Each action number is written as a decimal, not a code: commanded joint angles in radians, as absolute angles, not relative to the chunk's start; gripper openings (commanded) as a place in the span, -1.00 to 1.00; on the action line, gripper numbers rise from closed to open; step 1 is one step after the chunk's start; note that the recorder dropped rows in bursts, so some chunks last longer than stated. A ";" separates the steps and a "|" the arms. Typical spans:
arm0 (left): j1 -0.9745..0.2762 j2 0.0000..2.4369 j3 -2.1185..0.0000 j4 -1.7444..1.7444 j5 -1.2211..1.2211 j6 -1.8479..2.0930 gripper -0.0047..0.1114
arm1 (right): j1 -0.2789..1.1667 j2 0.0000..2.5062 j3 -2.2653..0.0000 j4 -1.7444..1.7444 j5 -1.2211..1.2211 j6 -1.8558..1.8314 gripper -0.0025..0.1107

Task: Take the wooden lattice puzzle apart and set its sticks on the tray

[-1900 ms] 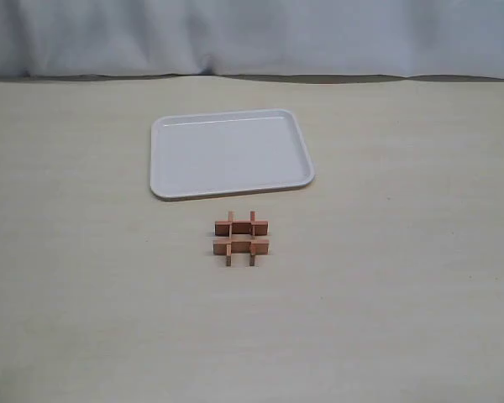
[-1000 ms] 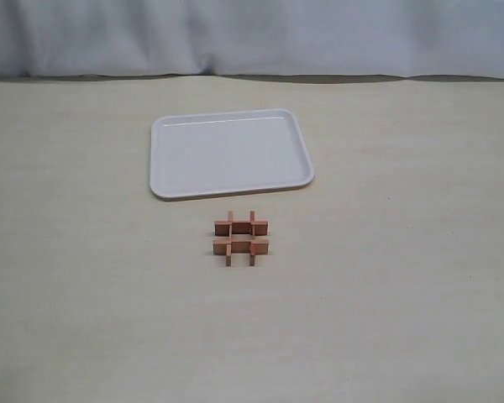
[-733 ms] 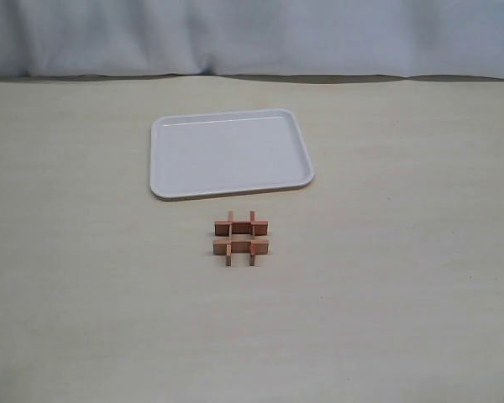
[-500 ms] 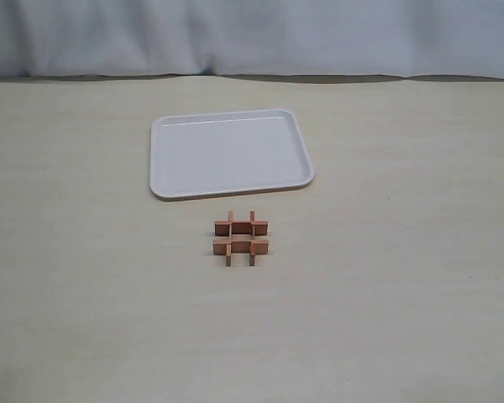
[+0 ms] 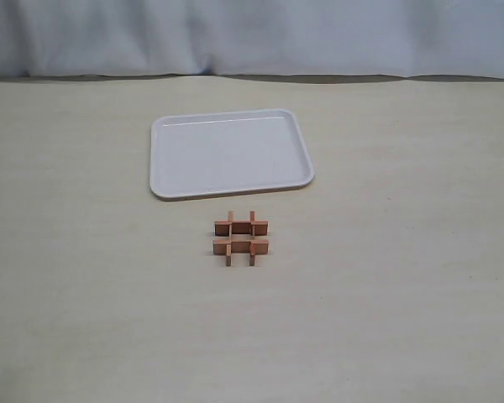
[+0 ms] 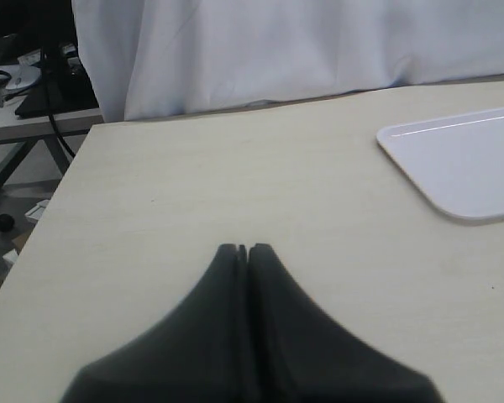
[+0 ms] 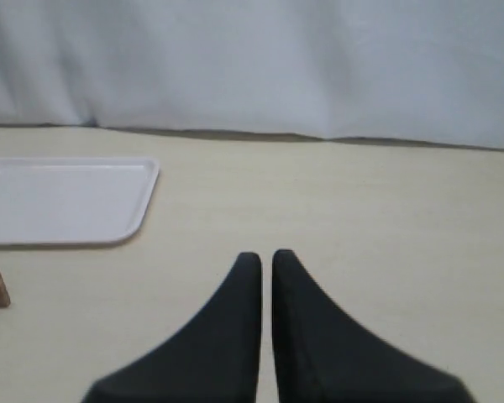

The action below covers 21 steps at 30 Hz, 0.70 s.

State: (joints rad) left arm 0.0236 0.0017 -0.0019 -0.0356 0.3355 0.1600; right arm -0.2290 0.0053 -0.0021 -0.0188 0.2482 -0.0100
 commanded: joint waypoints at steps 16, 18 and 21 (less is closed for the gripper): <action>0.022 0.000 0.000 -0.038 0.324 0.159 -0.92 | -0.230 0.000 0.000 0.606 -0.257 0.000 -0.88; 0.022 0.000 0.000 -0.038 0.324 0.159 -0.92 | -0.230 0.000 0.000 0.625 -0.283 0.016 -0.88; 0.022 0.000 0.000 -0.038 0.324 0.159 -0.92 | -0.230 0.000 0.000 0.623 -0.279 0.083 -0.88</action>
State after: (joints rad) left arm 0.0236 0.0017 -0.0019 -0.0356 0.3355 0.1600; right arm -0.2290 0.0053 -0.0021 0.6115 -0.2597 0.0309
